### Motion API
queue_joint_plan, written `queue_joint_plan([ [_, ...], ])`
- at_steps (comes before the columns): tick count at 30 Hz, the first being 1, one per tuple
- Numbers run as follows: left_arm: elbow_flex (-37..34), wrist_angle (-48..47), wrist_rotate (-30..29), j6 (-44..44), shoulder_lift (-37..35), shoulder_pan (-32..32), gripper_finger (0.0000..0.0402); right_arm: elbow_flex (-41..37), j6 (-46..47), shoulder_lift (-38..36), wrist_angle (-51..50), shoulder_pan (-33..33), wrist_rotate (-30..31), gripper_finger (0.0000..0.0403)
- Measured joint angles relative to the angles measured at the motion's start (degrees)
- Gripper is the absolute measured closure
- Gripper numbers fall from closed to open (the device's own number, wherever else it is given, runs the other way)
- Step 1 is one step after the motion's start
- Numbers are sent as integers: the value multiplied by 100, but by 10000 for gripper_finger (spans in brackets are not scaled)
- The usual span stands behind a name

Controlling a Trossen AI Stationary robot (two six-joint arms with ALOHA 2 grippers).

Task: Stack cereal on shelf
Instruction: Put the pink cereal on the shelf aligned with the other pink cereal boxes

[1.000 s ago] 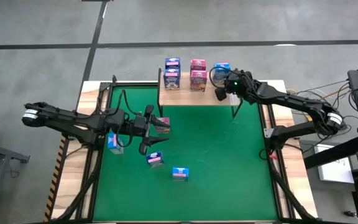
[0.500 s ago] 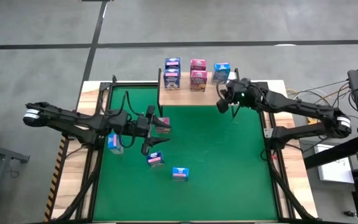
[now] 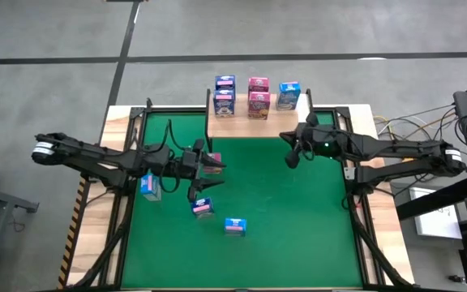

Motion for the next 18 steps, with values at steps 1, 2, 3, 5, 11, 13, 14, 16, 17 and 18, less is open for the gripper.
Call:
queue_joint_plan([
  [1,0,5,0,-48,12,0,192,-1,-108,-44,92,42,-13,394],
  [2,0,7,0,-113,29,0,192,-2,-225,-87,172,74,-65,394],
  [3,0,7,0,-186,55,0,192,-7,-322,-140,244,96,-162,394],
  [5,0,7,-4,-408,125,0,192,-54,-528,-258,356,114,-451,394],
  [11,23,-58,-40,-1509,319,0,192,-422,-1131,-534,1175,116,-1197,394],
  [13,103,-318,-39,-1997,384,-1,192,-540,-1256,-607,1427,114,-1195,394],
  [14,177,-558,-39,-2237,418,-2,192,-579,-1311,-631,1499,114,-1195,394],
  [16,361,-1191,-39,-2584,510,-2,192,-618,-1439,-673,1507,114,-1194,394],
  [17,476,-1522,-39,-2688,574,-2,192,-622,-1491,-687,1495,114,-1195,394],
  [18,602,-1842,-45,-2758,653,-2,192,-622,-1519,-696,1504,114,-1195,394],
])
